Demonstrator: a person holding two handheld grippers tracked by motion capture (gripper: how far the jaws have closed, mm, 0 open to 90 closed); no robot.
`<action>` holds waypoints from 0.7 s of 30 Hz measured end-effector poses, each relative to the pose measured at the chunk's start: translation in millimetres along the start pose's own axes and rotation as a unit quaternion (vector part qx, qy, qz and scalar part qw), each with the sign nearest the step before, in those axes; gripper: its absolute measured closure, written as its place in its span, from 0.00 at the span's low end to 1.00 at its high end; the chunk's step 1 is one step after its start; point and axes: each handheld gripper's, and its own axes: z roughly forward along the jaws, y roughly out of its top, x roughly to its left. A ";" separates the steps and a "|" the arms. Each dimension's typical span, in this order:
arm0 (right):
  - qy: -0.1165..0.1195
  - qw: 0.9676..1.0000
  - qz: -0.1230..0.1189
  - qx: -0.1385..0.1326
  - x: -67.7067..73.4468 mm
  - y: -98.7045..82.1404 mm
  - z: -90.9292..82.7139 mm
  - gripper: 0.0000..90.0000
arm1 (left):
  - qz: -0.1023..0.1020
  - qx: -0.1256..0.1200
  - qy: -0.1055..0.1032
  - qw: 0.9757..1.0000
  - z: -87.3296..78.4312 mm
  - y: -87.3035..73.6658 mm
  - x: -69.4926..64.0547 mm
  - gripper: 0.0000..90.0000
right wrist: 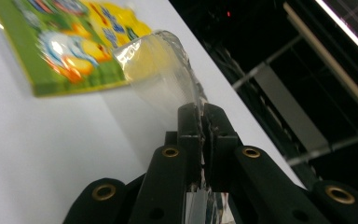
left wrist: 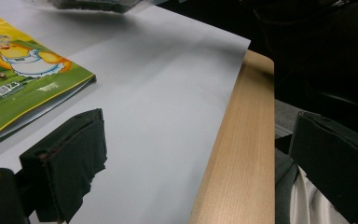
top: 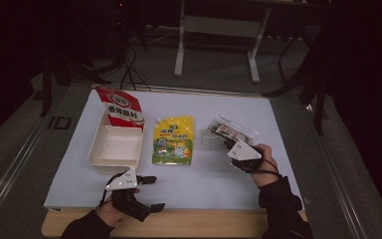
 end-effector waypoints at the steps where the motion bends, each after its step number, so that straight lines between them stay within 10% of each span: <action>1: 0.009 1.000 0.002 -0.009 1.4 2.0 -4.3 0.97 | 0.001 0.000 0.000 1.000 -0.3 0.2 -0.4 0.05; 13: 0.124 0.992 -0.009 0.016 38.1 -4.8 -29.5 0.92 | 0.002 0.001 0.000 1.000 -0.1 0.4 -1.1 0.05; 21: 0.144 0.989 -0.011 0.030 56.5 -16.1 -28.5 0.90 | 0.002 0.003 -0.001 1.000 0.3 0.0 -1.5 0.05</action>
